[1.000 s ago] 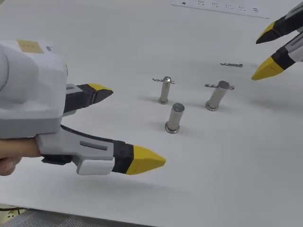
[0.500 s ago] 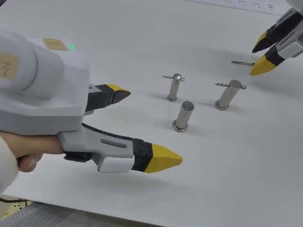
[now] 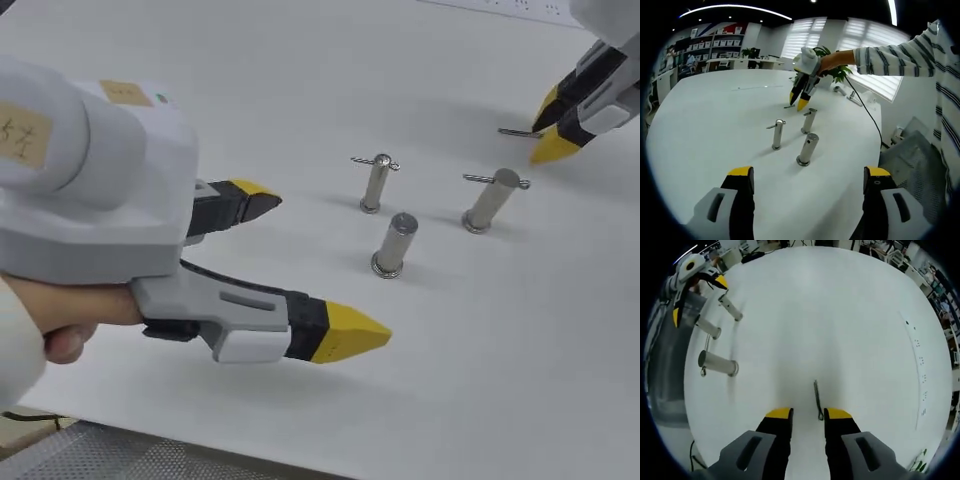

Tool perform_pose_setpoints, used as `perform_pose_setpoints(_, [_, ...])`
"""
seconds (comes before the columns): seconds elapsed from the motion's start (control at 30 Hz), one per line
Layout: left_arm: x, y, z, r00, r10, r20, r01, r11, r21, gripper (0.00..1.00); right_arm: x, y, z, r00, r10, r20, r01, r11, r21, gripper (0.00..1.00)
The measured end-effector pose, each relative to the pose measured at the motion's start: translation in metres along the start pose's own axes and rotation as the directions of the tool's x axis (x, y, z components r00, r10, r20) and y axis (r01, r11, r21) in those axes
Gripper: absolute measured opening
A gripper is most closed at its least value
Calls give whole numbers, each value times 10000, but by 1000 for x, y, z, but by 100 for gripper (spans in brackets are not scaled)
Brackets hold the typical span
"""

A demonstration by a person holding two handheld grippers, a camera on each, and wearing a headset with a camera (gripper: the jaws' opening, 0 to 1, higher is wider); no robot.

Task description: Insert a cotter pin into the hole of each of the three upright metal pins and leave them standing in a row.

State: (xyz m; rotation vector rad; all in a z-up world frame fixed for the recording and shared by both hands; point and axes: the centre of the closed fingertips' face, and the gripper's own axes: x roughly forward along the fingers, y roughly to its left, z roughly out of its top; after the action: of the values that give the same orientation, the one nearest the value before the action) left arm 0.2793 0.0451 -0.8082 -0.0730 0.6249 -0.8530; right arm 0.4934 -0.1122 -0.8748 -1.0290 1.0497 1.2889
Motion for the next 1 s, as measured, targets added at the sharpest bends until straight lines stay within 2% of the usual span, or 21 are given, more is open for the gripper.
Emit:
perform_pose_setpoints(0.03, [0,-1,0,10000,8,-18,-8,10000,1,90,0,0,0,9999,-67,-81,65,9998,-171,24])
perform_pose_setpoints(0.17, [-1,2,-1,10000,84,-17,-84,10000,-10,90,-2,6,2,9996,-48,-264,47,10000,-59,22])
perform_pose_setpoints(0.37, [-3,3,-3,9998,203,4,-203,9997,-107,88,-1,1,1,9985,-117,-535,108,9998,-177,14])
perform_pose_setpoints(0.57, [-3,-1,-5,9996,270,-40,-271,9995,-167,87,-2,3,2,9954,-382,-880,381,9993,-25,9])
perform_pose_setpoints(0.67, [-3,1,-8,9996,266,-52,-267,9994,-230,87,-3,3,0,9902,-737,-1190,737,9973,-45,5])
perform_pose_setpoints(0.87, [-7,-1,-11,9996,225,-156,-226,9997,-111,87,-4,6,0,9841,-930,-1512,929,9956,-80,4])
perform_pose_setpoints(1.0, [-10,6,-9,9993,354,-95,-355,9993,-91,87,-6,7,1,9843,-1009,-1450,1043,9944,165,3])
